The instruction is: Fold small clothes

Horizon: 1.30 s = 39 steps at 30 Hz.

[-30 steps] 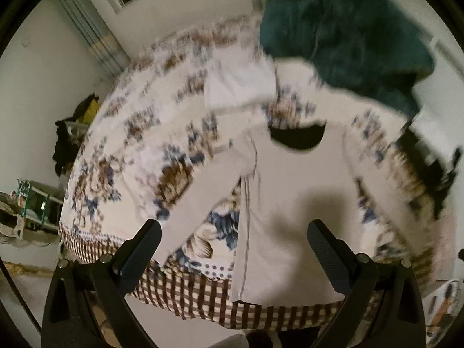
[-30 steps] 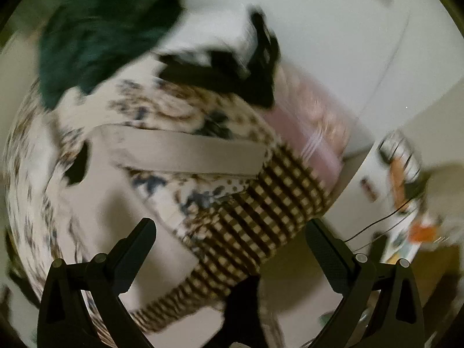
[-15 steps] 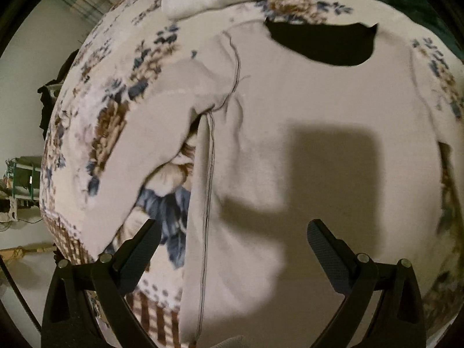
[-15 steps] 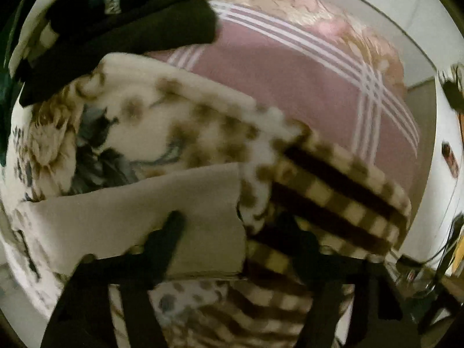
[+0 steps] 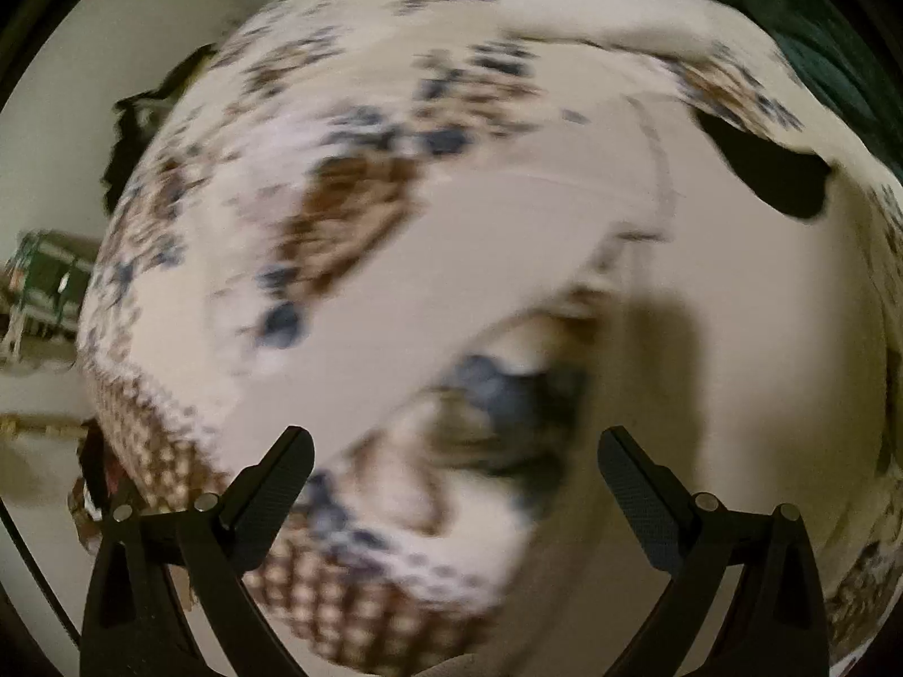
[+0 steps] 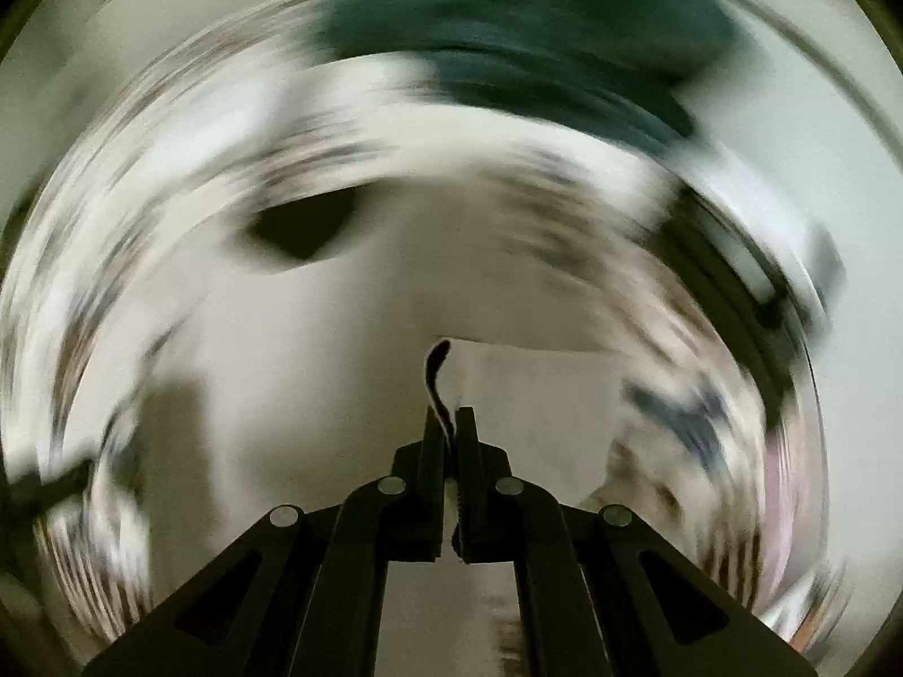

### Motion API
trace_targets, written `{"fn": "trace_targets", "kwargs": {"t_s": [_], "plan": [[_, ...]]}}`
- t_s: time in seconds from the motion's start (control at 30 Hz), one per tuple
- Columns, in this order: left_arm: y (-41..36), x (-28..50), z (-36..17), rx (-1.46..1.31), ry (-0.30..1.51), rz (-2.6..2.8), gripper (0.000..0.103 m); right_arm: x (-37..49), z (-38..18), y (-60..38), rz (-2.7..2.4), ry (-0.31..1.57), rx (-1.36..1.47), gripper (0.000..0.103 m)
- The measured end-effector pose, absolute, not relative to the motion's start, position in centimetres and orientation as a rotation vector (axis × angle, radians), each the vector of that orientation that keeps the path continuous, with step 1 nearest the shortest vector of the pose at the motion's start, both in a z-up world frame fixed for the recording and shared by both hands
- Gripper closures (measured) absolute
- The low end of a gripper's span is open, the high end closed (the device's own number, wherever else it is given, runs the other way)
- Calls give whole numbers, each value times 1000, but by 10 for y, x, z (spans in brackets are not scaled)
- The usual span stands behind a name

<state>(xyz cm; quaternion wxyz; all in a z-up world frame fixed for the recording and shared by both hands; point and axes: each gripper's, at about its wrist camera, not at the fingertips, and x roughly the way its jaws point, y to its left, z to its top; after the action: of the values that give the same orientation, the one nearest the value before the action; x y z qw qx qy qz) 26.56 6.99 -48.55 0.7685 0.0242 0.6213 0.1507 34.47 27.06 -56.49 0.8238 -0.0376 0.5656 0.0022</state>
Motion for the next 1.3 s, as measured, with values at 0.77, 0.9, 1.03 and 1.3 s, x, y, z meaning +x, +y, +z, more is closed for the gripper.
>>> {"fn": "trace_targets", "kwargs": {"t_s": [0.77, 0.9, 1.03, 1.3], "plan": [[304, 155, -549, -707, 1388, 615, 0, 306, -693, 430, 339, 1697, -194, 40], [313, 161, -580, -848, 1388, 569, 0, 317, -688, 369, 208, 1707, -38, 40], [303, 187, -602, -778, 1373, 557, 39, 316, -700, 327, 114, 1743, 36, 40], [258, 198, -554, -492, 1266, 546, 97, 307, -707, 253, -17, 1740, 121, 40]]}}
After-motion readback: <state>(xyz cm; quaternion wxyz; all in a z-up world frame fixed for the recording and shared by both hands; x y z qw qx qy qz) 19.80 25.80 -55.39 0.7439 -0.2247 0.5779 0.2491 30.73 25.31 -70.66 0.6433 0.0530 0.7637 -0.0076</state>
